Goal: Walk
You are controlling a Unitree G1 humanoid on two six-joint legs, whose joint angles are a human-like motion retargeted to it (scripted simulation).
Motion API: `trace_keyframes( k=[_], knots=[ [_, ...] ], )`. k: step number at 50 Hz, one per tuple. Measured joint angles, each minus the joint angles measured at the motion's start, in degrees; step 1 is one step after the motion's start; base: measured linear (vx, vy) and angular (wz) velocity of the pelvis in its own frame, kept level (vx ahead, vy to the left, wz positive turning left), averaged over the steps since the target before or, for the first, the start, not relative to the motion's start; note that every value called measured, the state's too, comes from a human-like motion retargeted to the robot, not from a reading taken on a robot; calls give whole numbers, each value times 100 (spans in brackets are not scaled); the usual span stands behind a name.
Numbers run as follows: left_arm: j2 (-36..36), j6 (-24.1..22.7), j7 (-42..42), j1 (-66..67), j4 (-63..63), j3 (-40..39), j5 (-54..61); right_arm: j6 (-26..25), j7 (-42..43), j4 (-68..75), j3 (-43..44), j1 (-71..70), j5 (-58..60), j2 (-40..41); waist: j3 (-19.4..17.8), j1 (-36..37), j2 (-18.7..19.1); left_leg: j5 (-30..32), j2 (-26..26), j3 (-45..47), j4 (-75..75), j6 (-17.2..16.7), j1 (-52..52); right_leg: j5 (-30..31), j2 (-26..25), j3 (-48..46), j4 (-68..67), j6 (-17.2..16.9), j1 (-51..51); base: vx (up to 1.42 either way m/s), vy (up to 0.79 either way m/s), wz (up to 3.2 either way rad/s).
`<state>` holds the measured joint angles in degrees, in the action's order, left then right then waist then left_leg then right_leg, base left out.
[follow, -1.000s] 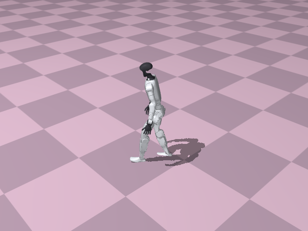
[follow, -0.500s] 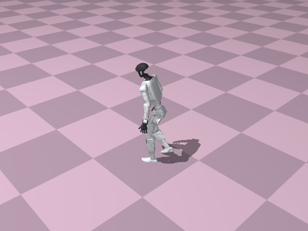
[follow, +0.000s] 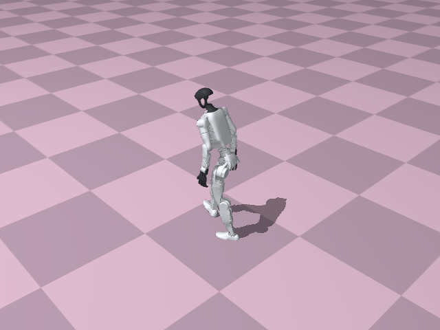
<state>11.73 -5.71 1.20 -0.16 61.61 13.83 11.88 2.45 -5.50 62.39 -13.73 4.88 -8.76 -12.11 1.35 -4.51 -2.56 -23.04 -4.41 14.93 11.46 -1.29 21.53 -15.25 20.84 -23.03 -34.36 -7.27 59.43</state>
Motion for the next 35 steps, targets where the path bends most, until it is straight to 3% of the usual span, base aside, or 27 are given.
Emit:
trace_keyframes(
  k=[5,11,17,22,28,35],
  knots=[
    [-128,25,9,135,143,25,-136,-2,59,-119,-32,-57,16,-90,-36,81,136,203,124,-523,608,-268,-35,-275,-246,218,-397,227,-52,38,-16,-72],
    [-200,58,53,356,197,74,-136,9,68,-416,-141,-77,30,-270,-64,165,353,1036,287,-901,1664,-674,311,-175,-896,551,-34,306,-352,36,-11,-101],
    [-157,46,85,563,53,87,-87,44,112,-762,-252,-15,41,-428,-122,323,525,1127,769,-788,3575,-615,1278,-102,-1578,871,467,316,-640,29,-3,-131],
    [-142,4,61,660,-42,61,-50,37,179,-874,-261,35,90,-508,-196,486,563,588,1002,-720,4430,-309,2237,-161,-1963,1173,707,192,-826,24,0,-135],
    [-170,-63,23,606,-24,-15,116,21,168,-745,-182,-20,147,-540,-391,597,513,103,832,-724,3608,-20,3116,-171,-2152,1527,1065,-62,-1179,24,-1,-112],
    [-263,-152,-54,667,-69,-72,251,112,249,-580,-138,64,299,-551,-555,694,596,549,488,-755,1987,-110,3735,-346,-2396,1900,1192,-148,-1567,29,-1,-105]
  ],
)
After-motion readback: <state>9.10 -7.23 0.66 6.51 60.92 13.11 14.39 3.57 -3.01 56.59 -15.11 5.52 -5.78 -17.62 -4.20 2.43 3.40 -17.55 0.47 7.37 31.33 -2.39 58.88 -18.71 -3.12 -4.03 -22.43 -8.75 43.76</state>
